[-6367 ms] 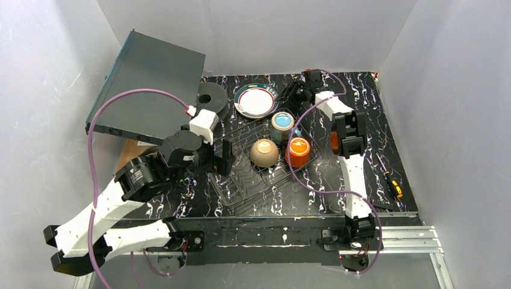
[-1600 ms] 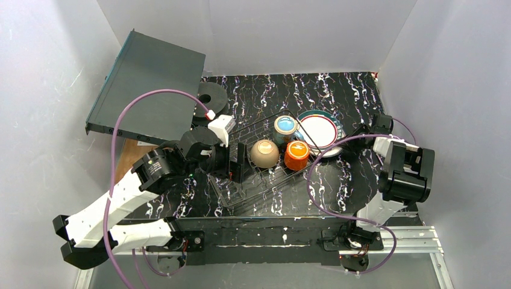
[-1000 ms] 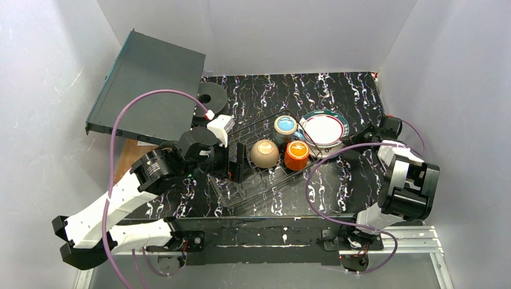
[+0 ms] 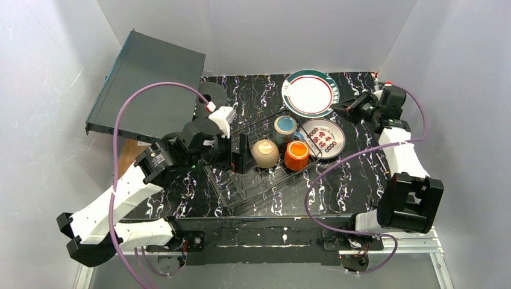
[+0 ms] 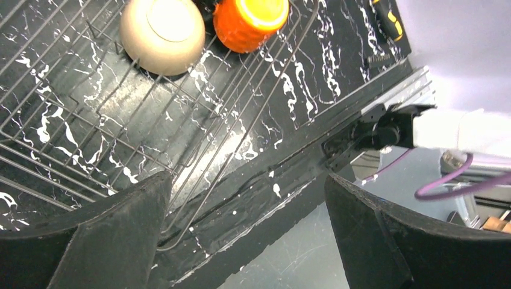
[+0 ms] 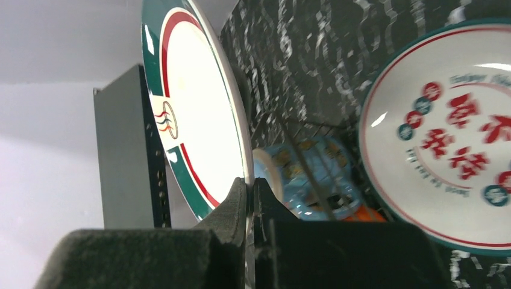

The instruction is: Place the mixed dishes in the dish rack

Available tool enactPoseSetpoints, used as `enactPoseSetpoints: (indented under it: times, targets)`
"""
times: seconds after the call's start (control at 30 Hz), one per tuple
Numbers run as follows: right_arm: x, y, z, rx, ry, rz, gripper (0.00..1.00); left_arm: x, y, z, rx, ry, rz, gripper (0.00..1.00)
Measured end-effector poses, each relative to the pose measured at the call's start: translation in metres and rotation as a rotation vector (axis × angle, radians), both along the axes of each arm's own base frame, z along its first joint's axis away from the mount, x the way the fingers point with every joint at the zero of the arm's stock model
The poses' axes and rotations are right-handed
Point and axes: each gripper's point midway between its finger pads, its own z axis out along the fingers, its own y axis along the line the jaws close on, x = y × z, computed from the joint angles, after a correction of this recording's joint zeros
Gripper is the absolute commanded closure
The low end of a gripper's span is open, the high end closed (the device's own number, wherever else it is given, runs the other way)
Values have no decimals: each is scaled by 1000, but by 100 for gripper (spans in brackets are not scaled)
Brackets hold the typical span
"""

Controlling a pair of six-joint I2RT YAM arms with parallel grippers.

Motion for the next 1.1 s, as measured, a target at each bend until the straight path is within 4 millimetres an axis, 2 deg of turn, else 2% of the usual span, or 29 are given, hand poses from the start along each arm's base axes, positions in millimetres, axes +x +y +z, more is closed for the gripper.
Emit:
enactPoseSetpoints:
  times: [0.17,0.33,0.47,0.67,0.93,1.1]
  targets:
    - [-12,49,17,6,-14,134,99,20,6,10,-78,29,69,2]
    - [-35,91,34,25,-32,268,99,42,5,24,-202,56,149,2]
    - [-51,110,44,41,-42,341,99,59,-3,27,-306,73,213,2]
    - [-77,130,64,71,-80,434,99,87,-11,15,-404,85,305,5]
    - [-102,142,85,90,-136,515,99,121,-22,17,-438,76,360,40]
    - [-108,145,87,88,-149,539,99,129,-25,14,-430,84,368,59]
